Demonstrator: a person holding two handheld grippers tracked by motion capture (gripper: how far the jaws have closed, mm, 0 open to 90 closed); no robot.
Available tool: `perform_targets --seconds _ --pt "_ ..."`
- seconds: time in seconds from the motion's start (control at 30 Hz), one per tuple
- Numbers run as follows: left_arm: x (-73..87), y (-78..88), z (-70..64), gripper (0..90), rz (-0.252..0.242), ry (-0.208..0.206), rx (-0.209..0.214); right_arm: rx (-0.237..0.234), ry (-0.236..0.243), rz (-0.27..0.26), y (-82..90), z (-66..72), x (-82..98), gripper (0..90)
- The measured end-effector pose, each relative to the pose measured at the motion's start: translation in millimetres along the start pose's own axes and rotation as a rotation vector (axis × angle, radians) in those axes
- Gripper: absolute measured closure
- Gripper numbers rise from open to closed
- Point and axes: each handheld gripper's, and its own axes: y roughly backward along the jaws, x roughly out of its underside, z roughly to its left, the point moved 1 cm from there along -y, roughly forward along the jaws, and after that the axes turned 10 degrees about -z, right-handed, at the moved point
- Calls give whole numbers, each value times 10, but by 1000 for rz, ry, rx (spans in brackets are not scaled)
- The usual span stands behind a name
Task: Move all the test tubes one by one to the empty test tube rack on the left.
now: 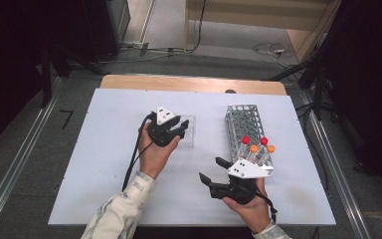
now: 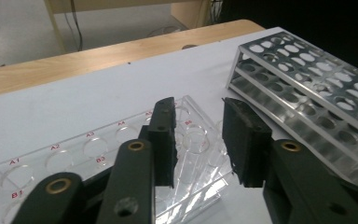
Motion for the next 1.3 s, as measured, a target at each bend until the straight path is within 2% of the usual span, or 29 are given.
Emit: perform_targets --seconds 0.03,0.17,0.27,0.47,0.7,1.1,1.3 --pt "-11 21 2 573 2 5 10 -1 -2 -2 3 0 -1 253" --pt "-41 97 -7 293 6 41 39 0 -2 -2 27 2 2 253" --pt "-61 168 -2 222 11 55 61 1 -1 -12 57 -3 -9 253" --pt "-72 310 28 199 -1 67 67 26 -7 -27 202 -68 -15 253" --pt "-101 431 36 198 -25 65 60 89 -33 -43 470 -269 23 253" --pt "-79 435 47 199 -25 78 65 216 -71 -70 856 -620 98 253" --pt "-75 432 40 199 -24 78 67 288 -89 -61 949 -803 162 256"
